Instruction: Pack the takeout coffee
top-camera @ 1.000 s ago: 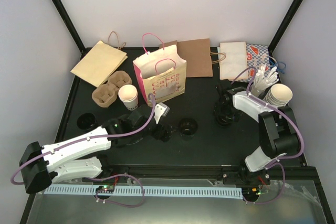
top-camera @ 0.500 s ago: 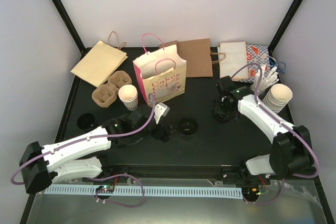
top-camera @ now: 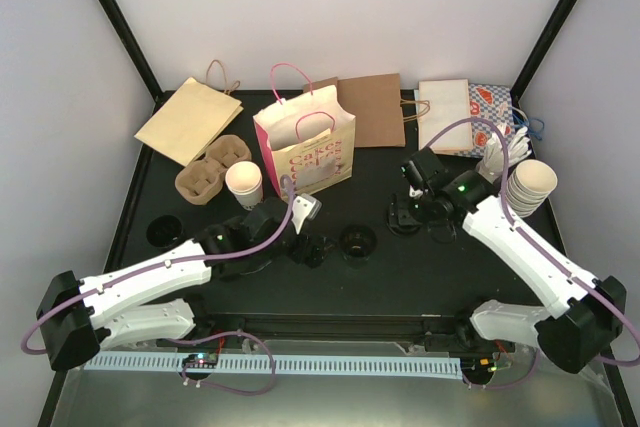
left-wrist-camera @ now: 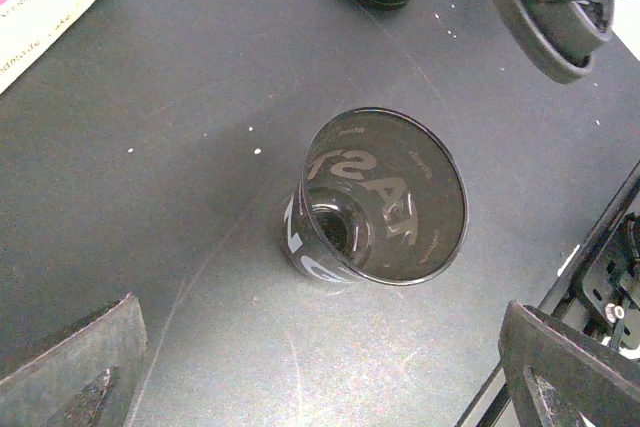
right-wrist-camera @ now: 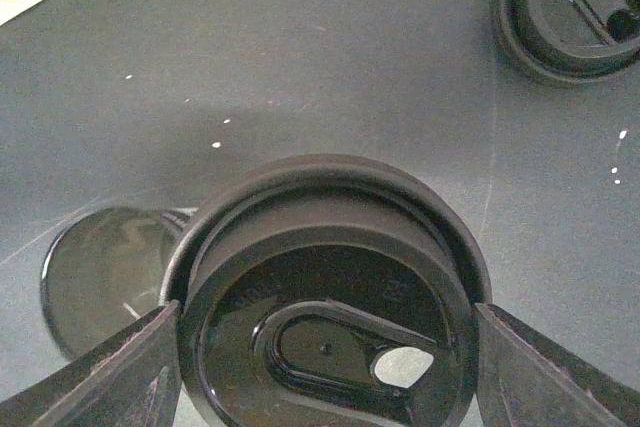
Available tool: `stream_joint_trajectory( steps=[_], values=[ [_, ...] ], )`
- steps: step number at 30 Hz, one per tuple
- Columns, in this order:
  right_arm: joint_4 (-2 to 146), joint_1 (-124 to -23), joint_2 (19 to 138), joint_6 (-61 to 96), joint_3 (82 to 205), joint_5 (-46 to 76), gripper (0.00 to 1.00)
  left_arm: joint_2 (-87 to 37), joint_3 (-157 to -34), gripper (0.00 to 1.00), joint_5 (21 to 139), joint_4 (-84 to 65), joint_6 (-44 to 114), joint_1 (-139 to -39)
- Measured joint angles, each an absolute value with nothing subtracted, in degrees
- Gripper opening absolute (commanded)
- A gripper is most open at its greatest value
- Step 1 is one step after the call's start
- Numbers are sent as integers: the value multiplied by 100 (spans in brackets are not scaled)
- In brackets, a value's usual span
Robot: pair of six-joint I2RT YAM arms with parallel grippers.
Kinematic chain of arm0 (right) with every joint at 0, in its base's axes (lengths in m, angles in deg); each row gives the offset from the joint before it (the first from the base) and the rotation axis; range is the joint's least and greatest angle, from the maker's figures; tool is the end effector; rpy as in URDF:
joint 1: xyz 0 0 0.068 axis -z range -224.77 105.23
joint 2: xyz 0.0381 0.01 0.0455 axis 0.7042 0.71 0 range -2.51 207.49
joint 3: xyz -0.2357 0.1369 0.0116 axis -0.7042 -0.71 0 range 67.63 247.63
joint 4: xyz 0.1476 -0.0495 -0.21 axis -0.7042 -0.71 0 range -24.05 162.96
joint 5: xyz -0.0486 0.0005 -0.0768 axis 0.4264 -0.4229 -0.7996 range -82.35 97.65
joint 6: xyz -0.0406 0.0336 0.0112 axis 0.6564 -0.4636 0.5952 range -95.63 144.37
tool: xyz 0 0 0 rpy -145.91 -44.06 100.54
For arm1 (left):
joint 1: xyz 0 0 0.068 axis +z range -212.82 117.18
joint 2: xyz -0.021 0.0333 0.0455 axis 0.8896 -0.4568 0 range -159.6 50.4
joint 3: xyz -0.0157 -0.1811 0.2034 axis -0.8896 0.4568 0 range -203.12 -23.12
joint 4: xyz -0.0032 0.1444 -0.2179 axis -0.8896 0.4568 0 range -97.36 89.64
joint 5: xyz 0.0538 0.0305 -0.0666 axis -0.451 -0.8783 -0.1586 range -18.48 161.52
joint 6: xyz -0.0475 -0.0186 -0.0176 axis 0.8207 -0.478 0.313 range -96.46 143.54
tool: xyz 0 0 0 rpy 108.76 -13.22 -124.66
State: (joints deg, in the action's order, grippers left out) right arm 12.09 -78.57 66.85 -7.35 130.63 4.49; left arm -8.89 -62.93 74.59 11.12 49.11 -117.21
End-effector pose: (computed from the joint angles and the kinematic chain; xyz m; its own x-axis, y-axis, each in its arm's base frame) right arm 0.1834 0.1205 0.2921 -0.9345 0.0062 -0.3559 -0.0546 0.9855 0.1604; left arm 0.1280 -0.1820 0.2479 -0.6839 0.2150 -0.6971 0.6001 0.7092 -0.3700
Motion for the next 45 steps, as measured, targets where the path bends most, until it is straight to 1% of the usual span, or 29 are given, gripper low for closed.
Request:
stream_joint_trajectory(
  steps=[7, 21, 26, 35, 39, 43, 45],
  values=[
    [1037, -8156, 6414, -611, 13127, 615, 76, -889, -6293, 99, 7476, 1106, 4932, -11586],
    [1251, -9557, 6480, -595, 13127, 497, 76, -1029, -6293, 98, 7551, 1003, 5232, -11380],
    [1496, -9754, 6670, -593, 13087, 488, 76, -1092, -6263, 91, 7789, 846, 5461, -11181],
    [1950, -9785, 7138, -586, 13028, 473, 77, -1158, -5990, 90, 8410, 529, 5820, -10672],
    [2066, -9796, 7315, -569, 13011, 455, 77, -1260, -5957, 83, 8615, 461, 5855, -10626],
    [2101, -9806, 7450, -569, 12991, 359, 77, -1352, -5939, 81, 8742, 448, 5857, -10613],
    [2103, -9806, 7483, -569, 12985, 339, 77, -1394, -5933, 78, 8761, 446, 5857, -10611]
  ],
)
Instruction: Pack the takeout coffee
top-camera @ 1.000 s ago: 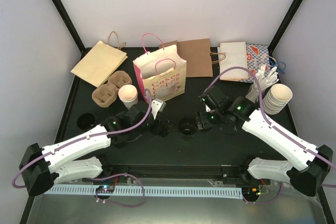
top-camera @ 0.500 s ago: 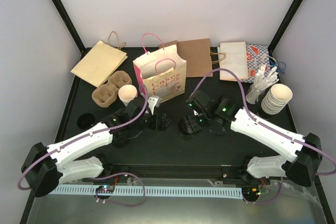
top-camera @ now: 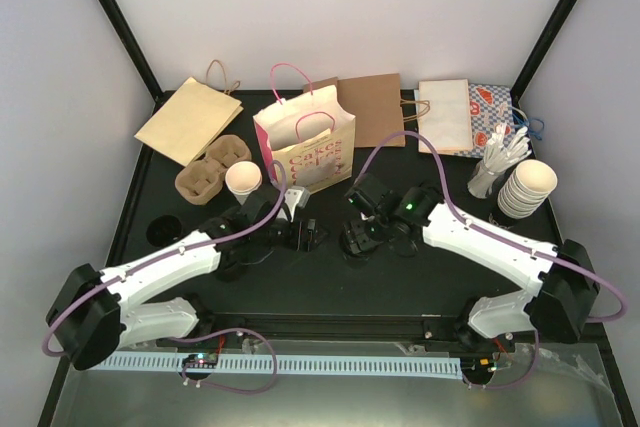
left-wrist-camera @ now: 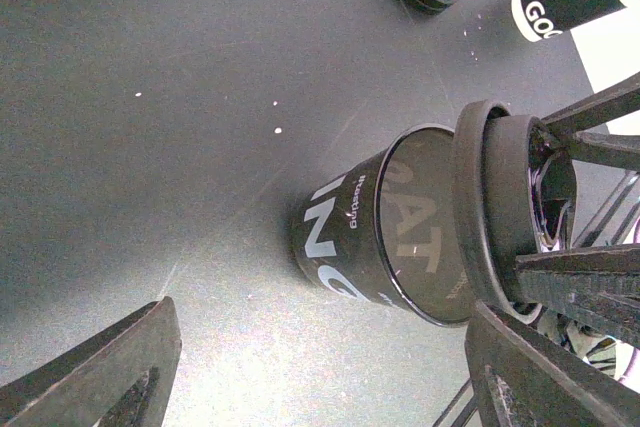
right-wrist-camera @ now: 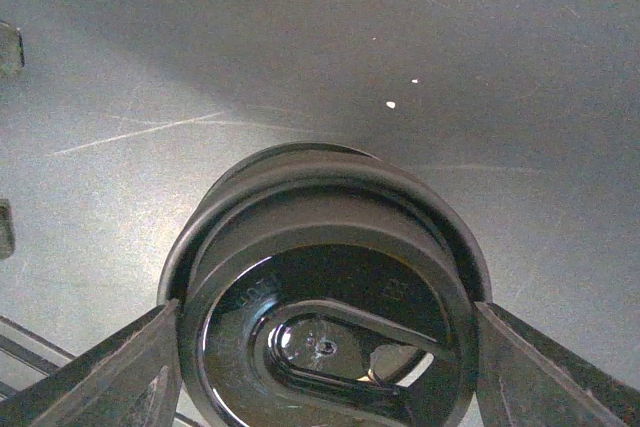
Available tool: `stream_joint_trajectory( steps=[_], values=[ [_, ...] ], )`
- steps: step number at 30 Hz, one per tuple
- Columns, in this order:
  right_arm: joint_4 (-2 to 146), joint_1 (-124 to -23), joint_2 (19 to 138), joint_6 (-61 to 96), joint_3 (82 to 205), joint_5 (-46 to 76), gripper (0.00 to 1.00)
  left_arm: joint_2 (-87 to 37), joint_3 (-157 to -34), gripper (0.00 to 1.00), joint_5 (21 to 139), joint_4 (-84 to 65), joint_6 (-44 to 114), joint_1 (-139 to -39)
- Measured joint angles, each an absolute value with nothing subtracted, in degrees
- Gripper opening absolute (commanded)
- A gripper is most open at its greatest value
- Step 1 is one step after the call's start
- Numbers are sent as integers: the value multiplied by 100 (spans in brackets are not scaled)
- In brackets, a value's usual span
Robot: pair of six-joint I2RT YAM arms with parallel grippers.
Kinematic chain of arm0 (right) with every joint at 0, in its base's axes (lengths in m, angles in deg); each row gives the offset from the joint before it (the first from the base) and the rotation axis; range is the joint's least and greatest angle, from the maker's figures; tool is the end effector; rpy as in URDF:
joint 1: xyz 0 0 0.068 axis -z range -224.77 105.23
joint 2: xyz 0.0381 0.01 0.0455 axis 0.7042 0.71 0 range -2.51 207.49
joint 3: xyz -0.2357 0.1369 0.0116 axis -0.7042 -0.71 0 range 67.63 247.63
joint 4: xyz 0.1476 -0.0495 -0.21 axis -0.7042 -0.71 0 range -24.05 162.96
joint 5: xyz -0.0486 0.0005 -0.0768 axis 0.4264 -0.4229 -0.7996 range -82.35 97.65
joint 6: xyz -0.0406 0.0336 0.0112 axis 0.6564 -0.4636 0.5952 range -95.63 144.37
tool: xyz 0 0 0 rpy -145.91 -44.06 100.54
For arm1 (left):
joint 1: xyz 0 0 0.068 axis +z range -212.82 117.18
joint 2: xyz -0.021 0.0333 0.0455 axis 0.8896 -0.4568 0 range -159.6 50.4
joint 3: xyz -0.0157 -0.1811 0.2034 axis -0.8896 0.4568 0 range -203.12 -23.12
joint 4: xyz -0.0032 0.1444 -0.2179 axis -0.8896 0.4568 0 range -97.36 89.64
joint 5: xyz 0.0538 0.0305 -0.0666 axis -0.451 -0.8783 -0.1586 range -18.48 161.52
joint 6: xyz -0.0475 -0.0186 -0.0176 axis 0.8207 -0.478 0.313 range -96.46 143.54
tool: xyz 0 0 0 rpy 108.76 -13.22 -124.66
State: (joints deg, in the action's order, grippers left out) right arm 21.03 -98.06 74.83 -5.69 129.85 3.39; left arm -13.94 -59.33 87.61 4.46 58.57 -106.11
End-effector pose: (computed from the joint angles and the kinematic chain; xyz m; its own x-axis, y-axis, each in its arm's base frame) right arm 0.1557 0.2045 0.2643 -0.8682 -0.3287 -0.3717 -0.4013 0.9058 0.1363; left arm 0.1628 -0.1669 0.2193 -0.8496 0.0427 -0.5258 0.3980 0.7060 -0.5858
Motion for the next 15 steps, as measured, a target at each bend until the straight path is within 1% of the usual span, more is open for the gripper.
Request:
stream_joint_trajectory(
  steps=[15],
  values=[
    [2208, -9830, 7789, -547, 12974, 331, 77, -1798, -5931, 58, 9024, 223, 5927, -10598]
  ],
)
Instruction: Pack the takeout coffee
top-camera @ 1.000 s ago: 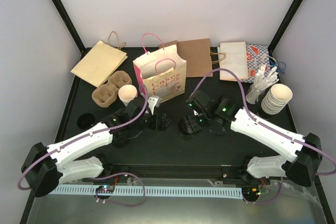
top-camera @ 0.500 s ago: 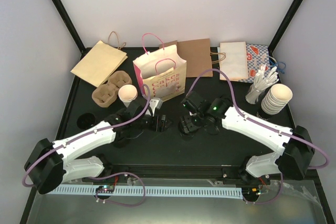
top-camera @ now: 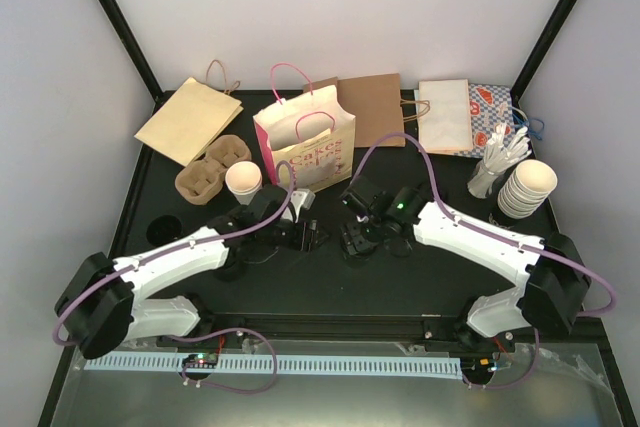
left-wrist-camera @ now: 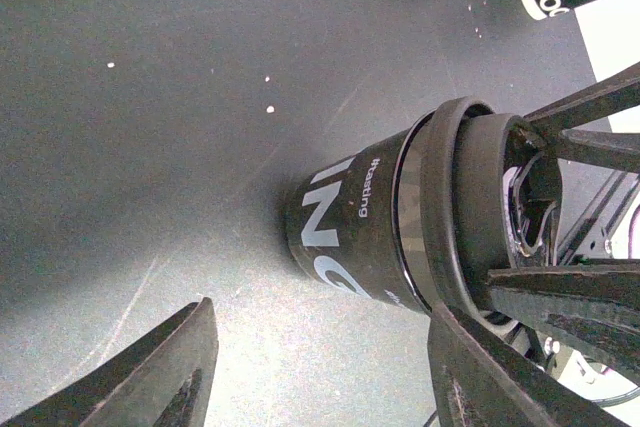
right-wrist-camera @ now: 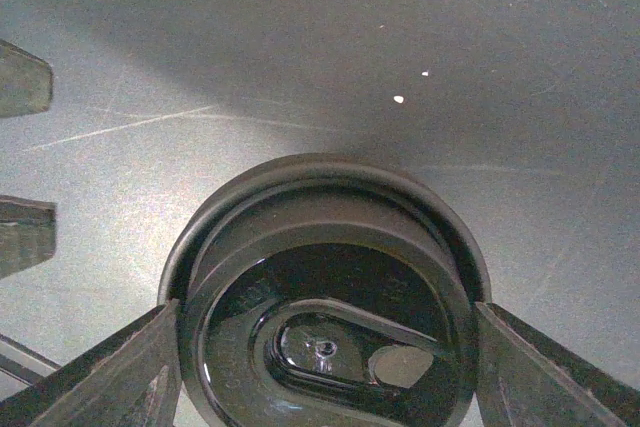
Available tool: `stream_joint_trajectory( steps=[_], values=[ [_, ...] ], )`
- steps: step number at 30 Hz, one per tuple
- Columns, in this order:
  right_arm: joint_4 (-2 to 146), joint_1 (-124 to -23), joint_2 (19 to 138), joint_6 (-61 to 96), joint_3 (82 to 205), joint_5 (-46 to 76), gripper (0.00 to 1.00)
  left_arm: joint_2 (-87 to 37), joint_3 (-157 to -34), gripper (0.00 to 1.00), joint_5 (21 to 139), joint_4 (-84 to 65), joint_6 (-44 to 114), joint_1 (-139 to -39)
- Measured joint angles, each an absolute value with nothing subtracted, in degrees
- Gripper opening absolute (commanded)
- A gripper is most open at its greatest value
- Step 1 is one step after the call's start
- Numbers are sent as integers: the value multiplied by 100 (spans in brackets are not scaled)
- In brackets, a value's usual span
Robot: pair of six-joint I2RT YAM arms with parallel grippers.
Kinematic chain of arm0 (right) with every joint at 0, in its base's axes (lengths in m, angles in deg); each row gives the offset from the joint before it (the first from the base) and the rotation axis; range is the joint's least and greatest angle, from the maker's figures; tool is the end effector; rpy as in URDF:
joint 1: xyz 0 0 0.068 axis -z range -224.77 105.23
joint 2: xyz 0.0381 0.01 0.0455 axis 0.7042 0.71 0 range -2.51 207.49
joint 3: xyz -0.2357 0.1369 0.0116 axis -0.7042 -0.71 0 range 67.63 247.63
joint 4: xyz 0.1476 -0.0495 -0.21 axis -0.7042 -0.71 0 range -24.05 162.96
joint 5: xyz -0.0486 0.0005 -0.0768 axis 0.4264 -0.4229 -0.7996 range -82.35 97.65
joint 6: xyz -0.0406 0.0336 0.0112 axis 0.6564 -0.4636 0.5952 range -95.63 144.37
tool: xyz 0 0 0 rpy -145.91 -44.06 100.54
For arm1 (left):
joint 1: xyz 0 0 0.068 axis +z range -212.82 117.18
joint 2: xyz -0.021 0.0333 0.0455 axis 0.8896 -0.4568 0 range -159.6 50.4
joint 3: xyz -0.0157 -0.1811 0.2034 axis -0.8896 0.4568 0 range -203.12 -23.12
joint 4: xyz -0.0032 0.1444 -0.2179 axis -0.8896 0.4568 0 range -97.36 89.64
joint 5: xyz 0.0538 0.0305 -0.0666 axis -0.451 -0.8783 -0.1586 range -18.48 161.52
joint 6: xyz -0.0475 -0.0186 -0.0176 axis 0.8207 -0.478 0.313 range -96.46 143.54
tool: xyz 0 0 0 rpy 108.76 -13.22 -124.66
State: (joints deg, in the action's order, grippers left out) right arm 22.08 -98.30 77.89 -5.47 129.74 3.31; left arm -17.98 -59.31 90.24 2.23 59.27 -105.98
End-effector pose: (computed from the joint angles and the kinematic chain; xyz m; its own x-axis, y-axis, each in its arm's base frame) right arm 0.1604 0.2127 0.2516 -0.8729 -0.3463 -0.3436 -0.4053 0.9068 0.1157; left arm 0.1689 -0.1741 0.2074 -0.8747 0.0622 -0.4807 0.3840 0.6939 -0.6091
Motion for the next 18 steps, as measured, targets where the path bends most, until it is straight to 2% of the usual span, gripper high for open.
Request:
stream_joint_trajectory(
  steps=[18],
  values=[
    [2363, -9946, 8054, -427, 13022, 221, 77, -2240, -5926, 48, 9332, 4, 5979, -10593]
  ],
)
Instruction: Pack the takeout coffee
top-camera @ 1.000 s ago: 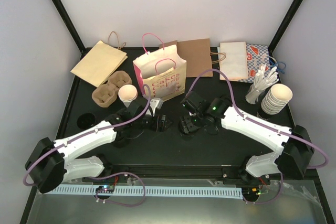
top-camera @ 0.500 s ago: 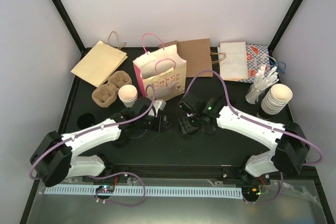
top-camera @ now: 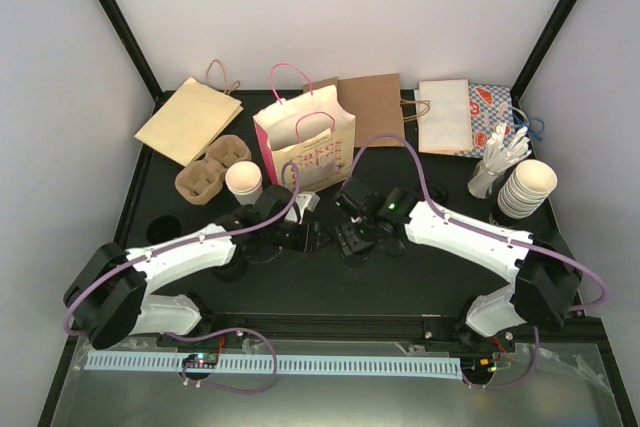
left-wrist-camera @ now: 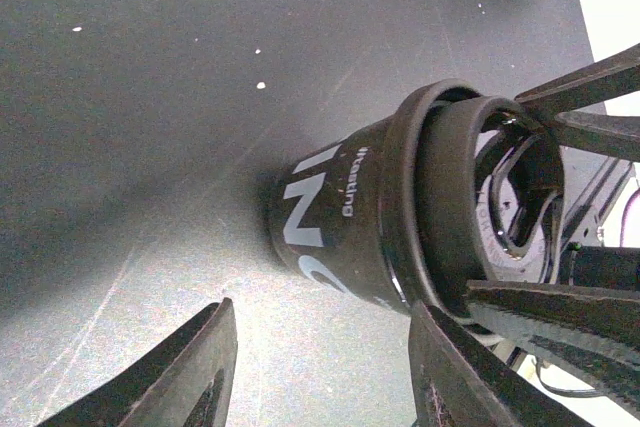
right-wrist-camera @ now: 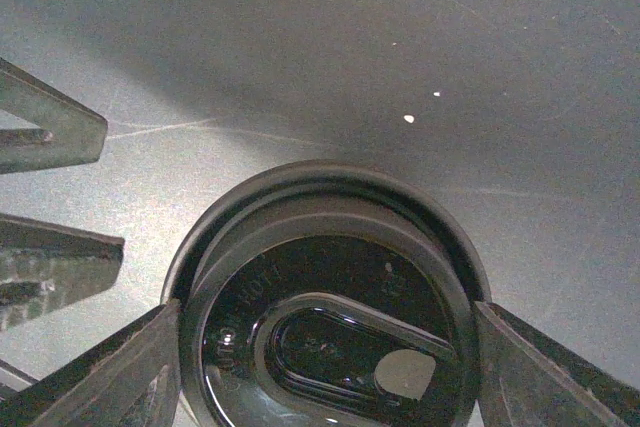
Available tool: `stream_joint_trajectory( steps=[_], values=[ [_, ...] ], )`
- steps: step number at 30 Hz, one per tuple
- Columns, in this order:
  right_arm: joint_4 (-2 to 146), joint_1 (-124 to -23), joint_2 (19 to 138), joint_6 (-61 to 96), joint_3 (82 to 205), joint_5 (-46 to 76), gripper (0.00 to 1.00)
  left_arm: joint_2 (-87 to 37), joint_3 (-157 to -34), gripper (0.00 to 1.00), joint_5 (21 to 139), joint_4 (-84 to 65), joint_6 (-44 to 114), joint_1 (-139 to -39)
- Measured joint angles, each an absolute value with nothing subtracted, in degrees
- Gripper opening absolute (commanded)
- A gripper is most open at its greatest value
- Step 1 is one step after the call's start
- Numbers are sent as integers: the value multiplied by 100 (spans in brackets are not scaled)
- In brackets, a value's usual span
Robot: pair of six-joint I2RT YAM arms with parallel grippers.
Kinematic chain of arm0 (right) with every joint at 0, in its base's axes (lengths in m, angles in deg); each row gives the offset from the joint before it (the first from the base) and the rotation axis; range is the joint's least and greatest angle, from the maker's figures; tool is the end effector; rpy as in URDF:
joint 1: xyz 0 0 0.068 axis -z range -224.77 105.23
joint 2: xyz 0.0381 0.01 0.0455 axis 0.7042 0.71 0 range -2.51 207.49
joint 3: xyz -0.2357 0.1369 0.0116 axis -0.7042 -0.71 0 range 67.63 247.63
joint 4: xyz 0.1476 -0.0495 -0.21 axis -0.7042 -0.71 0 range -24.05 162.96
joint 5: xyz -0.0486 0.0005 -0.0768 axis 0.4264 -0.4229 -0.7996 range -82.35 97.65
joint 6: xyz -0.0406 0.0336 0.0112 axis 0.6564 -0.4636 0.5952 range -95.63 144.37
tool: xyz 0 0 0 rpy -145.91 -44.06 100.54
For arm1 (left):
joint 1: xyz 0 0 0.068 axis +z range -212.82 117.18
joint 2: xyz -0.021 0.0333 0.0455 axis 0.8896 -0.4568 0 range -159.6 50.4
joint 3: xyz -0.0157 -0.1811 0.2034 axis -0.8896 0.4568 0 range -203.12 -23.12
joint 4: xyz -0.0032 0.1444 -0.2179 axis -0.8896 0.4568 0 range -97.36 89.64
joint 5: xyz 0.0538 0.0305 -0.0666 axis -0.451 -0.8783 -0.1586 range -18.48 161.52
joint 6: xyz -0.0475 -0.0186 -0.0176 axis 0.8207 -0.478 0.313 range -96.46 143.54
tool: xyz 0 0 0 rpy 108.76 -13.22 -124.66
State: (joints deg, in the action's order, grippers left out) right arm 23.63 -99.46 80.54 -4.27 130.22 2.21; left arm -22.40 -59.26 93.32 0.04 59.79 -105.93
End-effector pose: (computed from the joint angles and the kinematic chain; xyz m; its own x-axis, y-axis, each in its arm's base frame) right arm 0.1624 0.2236 0.2435 -0.8564 -0.3835 -0.3458 -0.4364 0.8955 0.0876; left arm 0.1743 -0.1813 0.1931 -0.8997 0.0903 -0.4270 0.3688 0.6804 -0.6332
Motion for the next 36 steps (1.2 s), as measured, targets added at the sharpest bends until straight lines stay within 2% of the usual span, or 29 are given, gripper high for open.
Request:
stream_joint_trajectory(
  steps=[18, 36],
  values=[
    [2453, -10217, 8283, -294, 13116, -87, 77, -2546, -5496, 42, 9988, -898, 6600, -10362],
    [2667, -10287, 8438, -250, 12961, -207, 75, -2447, -5358, 40, 10029, -1141, 6738, -10224]
  ],
)
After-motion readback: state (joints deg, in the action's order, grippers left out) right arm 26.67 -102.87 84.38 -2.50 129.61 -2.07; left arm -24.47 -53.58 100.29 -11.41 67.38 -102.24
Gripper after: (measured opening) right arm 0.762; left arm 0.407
